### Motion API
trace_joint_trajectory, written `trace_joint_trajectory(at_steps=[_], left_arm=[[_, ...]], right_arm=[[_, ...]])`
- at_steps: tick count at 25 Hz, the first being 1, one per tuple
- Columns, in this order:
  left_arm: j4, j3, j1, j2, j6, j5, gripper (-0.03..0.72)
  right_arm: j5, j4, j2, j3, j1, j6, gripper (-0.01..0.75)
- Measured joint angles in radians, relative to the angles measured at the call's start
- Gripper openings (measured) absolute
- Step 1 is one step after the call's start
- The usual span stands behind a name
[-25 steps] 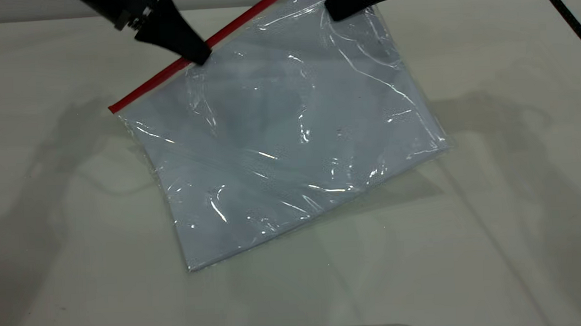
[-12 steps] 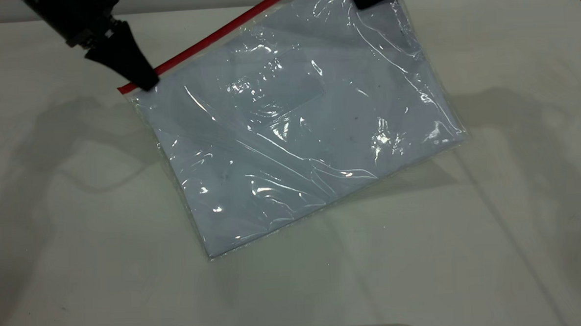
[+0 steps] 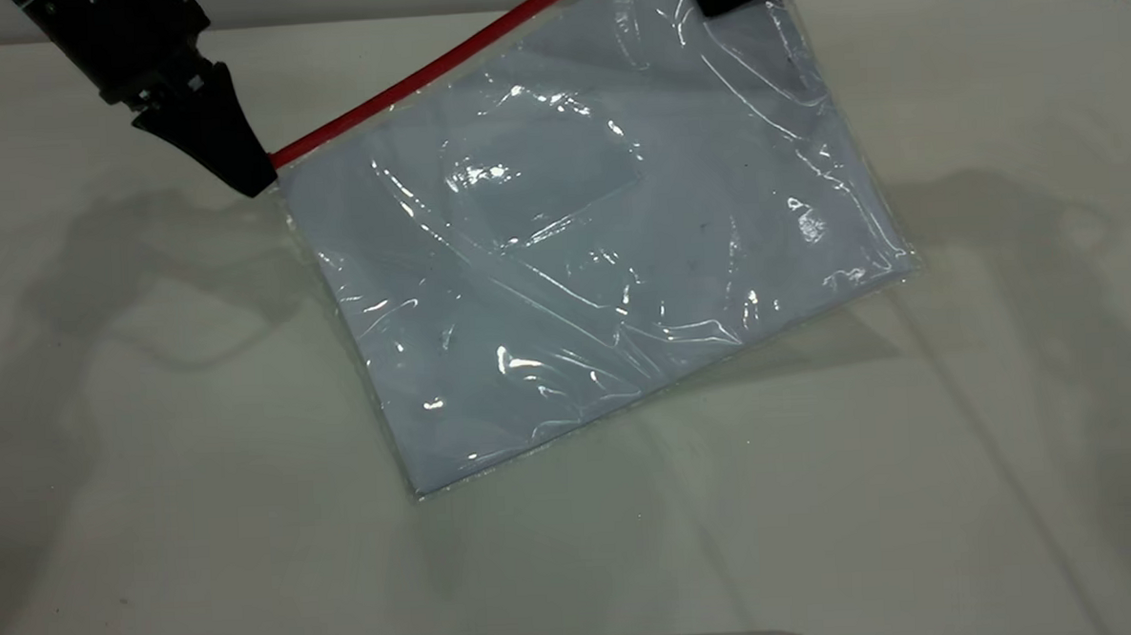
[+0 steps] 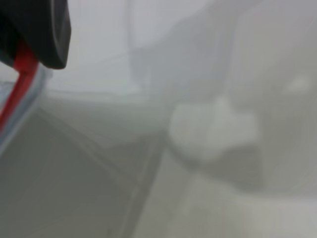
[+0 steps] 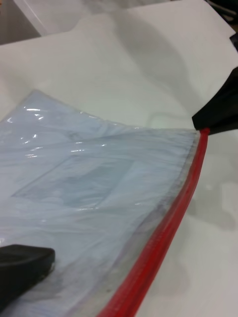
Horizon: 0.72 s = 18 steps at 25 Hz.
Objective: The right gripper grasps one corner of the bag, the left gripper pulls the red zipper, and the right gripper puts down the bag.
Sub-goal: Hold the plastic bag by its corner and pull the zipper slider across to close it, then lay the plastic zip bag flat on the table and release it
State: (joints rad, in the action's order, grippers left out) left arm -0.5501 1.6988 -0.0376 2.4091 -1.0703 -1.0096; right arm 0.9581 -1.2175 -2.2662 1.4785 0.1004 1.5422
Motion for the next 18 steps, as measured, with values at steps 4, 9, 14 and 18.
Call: trace_joint_trajectory(at_steps=[4,9,14,18], left_arm=[[-0.048,0.000,0.005,-0.061,0.004,-0.002,0.195],[-0.144,0.000,0.005,-0.200,0.027,-0.042,0.304],[-0.297,0.000,0.005,-0.360,0.018,-0.155,0.320],[-0.416,0.000,0.005,-0.502,-0.023,-0.158,0.320]], right_arm=[[-0.019,0.018,-0.006,0.000,-0.002,-0.002,0.049],[-0.069,0.035,-0.040,0.000,-0.002,-0.061,0.134],[-0.290,0.231,-0.044,0.000,-0.002,-0.160,0.329],[-0.511,0.550,-0.044,0.000,-0.003,-0.477,0.364]])
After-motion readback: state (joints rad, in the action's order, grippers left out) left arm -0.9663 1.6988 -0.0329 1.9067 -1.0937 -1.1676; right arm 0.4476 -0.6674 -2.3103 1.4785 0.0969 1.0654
